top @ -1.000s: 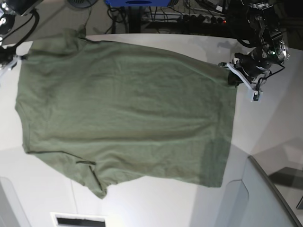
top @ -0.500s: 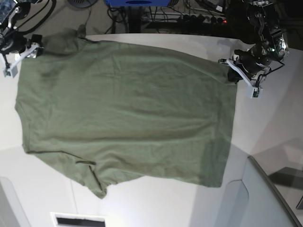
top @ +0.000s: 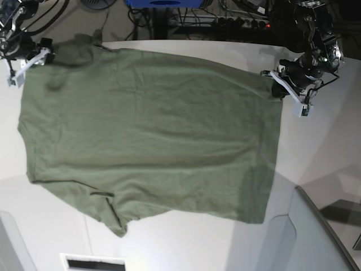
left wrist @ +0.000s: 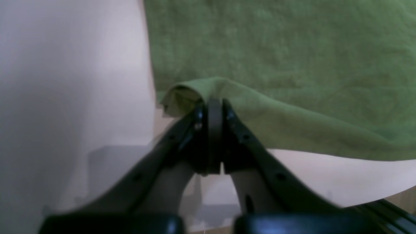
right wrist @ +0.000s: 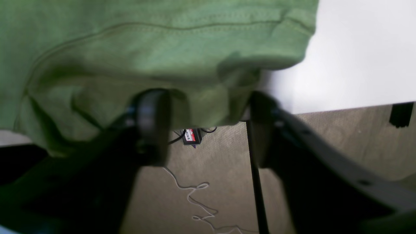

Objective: Layout the t-shirt on the table in an organized manner, then fold the t-shirt properly
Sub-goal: 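Lift the gripped edge with both grippers and fold it toward the hem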

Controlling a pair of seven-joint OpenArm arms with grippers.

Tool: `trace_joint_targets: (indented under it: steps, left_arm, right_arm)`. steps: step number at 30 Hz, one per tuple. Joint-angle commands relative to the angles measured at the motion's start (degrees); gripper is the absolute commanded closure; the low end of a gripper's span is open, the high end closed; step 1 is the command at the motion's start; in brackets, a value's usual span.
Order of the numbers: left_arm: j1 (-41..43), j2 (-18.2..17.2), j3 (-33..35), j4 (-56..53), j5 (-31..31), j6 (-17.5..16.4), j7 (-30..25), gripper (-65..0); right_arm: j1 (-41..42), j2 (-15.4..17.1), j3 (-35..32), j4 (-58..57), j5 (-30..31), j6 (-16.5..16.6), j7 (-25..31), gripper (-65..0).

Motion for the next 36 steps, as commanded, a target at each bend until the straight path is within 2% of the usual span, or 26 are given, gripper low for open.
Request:
trace_joint_targets:
  steps: [1,3,4,12,16,19,23,29,33,36]
  left_arm:
    - [-0.2,-0.7,-0.2,0.8,-0.5,-0.1,-0.8,0.0]
    - [-0.1,-0.7,-0.2,0.8,-0.5,-0.1,-0.8,0.0]
    - [0.0,-0.7,-0.2,0.8,-0.5,-0.1,-0.8,0.0]
    - [0.7,-0.5,-0.2,2.0,-0.8,-0.1,-0.5,0.0]
    - [0.6,-0.5,-0.2,4.6,-0.9,0.0,-0.3,0.0]
    - [0.1,-0.5,-0.2,6.3,-0.9,0.0,2.5,0.0]
    - [-2.1,-0.5,-0.2,5.9,-0.9,0.0,3.4,0.0]
    - [-3.7,-0.5,-0.2,5.0,-0.7,0.1,3.4,0.0]
    - [-5.7,-0.5,-0.2,2.3,-0.5,0.1,3.4,0.0]
    - [-7.5,-0.5,-0.2,-0.7,-0.5,0.1,3.3,0.0]
  right_arm:
    - [0.1,0.3,0.1,0.3,0.0,0.3,-0.5,-20.3]
    - [0.2,0.4,0.1,0.3,0.0,0.3,-0.8,-4.5]
    - [0.2,0.4,0.1,0.4,0.0,0.3,-0.8,0.0]
    - [1.3,0.7,-0.1,5.5,-0.2,0.3,-4.5,-0.6]
    - [4.0,1.9,-0.1,7.5,-0.2,0.3,-9.4,-0.6]
    - [6.0,2.6,-0.2,7.9,-0.2,0.3,-11.7,-0.6]
    - [8.3,2.8,-0.3,8.0,-0.3,0.3,-13.1,-0.6]
    - [11.0,5.1,-6.9,8.0,-0.3,0.3,-14.7,-0.6]
    - [13.3,5.1,-7.3,7.9,-0.2,-3.9,-14.7,-0.6]
    - [15.7,5.2,-7.4,7.6,-0.2,-4.9,-14.6,-0.6]
